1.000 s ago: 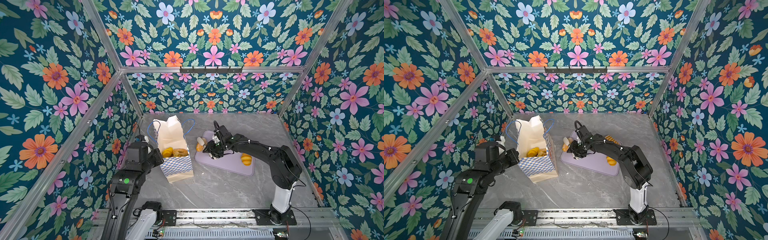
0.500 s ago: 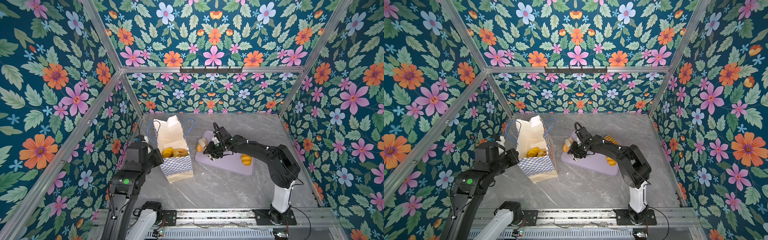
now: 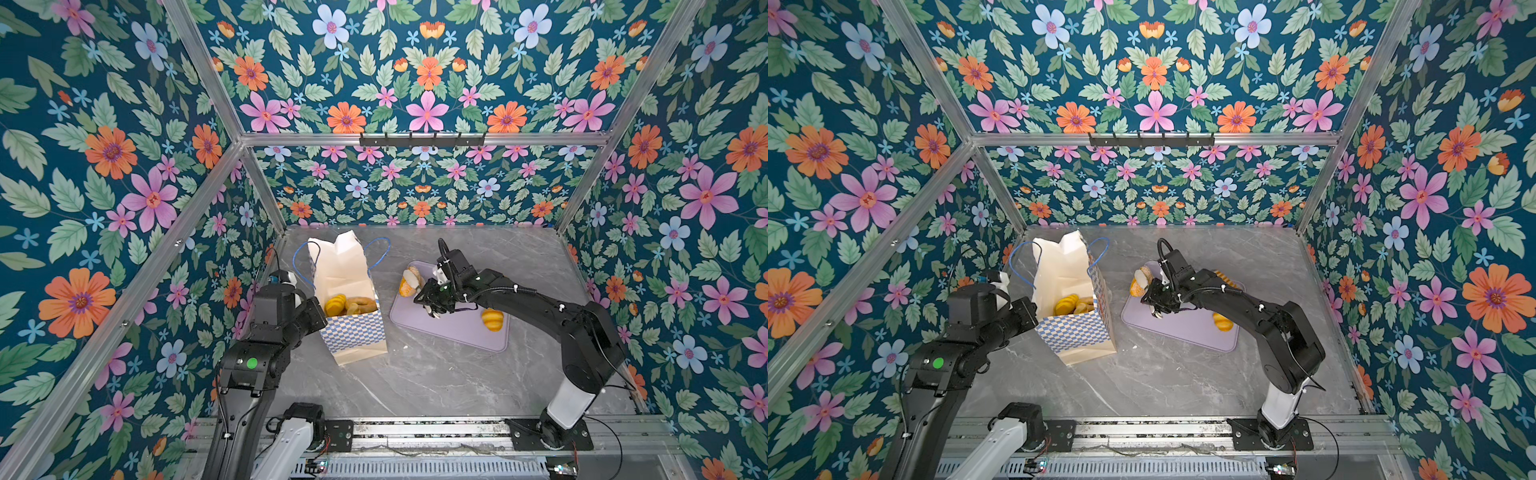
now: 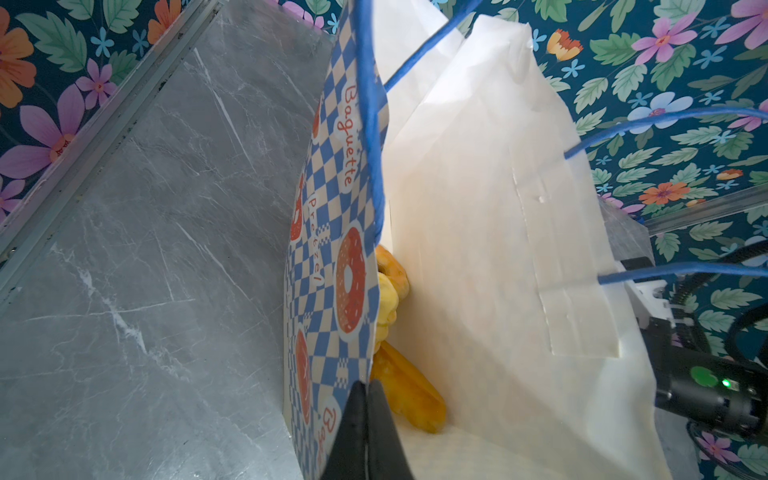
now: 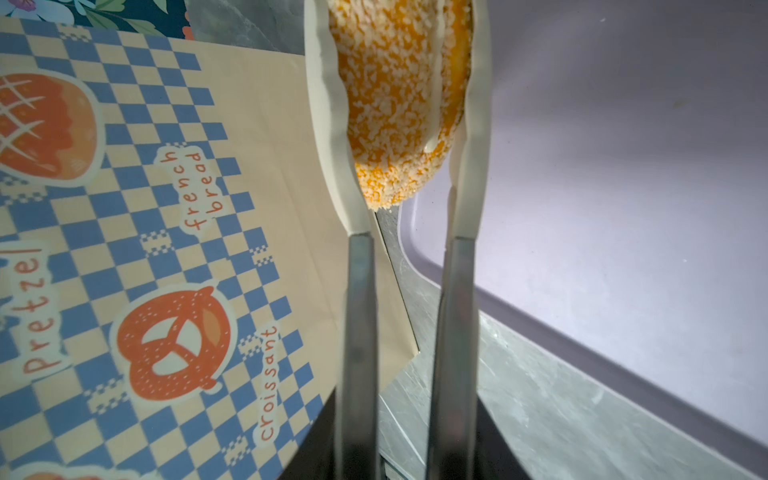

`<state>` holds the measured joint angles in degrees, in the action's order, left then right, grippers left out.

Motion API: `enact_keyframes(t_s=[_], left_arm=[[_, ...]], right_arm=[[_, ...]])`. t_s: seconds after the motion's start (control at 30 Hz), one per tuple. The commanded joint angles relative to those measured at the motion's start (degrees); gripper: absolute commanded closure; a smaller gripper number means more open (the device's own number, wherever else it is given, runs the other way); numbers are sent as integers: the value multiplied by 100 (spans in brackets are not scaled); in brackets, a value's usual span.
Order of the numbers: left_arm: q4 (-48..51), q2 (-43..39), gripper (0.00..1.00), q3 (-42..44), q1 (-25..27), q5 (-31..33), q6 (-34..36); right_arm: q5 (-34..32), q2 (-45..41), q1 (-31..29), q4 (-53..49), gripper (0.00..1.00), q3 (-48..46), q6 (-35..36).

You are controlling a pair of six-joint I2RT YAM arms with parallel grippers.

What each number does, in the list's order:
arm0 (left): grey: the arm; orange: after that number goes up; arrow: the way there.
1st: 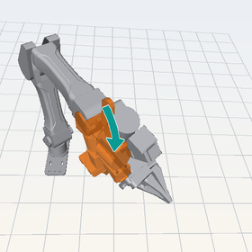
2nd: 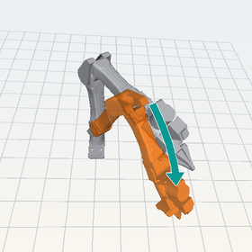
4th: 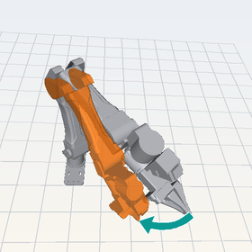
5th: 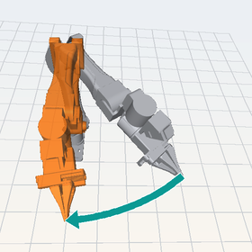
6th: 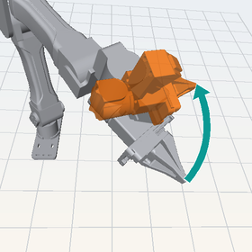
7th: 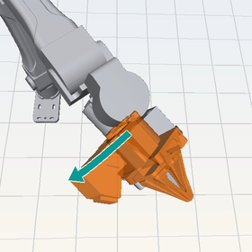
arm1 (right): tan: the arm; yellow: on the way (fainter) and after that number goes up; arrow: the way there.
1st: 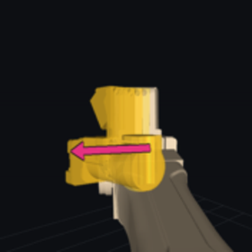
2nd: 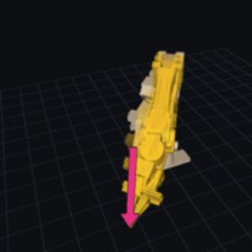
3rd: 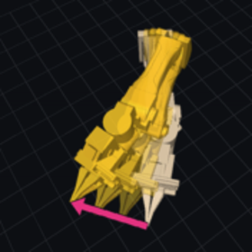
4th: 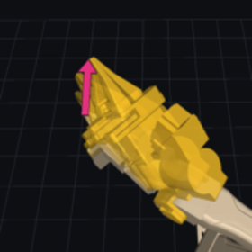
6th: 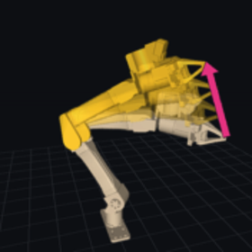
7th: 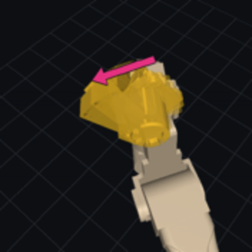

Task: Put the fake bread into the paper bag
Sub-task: 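Lift the sugar-coated bun with the tongs up off the tray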

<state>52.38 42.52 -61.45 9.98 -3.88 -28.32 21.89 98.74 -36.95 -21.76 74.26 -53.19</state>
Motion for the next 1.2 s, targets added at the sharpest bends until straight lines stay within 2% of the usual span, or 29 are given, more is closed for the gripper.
enact_keyframes(t_s=[0.0, 0.93, 1.17], left_arm=[[8, 2, 94, -73, -1, 44, 2], [56, -7, 94, -237, 0, 76, -42], [66, 1, 94, -259, -1, 80, -54]], right_arm=[[-216, -202, 6, -171, 64, 8, 182], [-2138, -2300, 21, -2271, 63, 330, 1404], [-2305, -2540, 19, -2564, 63, 441, 1591]])
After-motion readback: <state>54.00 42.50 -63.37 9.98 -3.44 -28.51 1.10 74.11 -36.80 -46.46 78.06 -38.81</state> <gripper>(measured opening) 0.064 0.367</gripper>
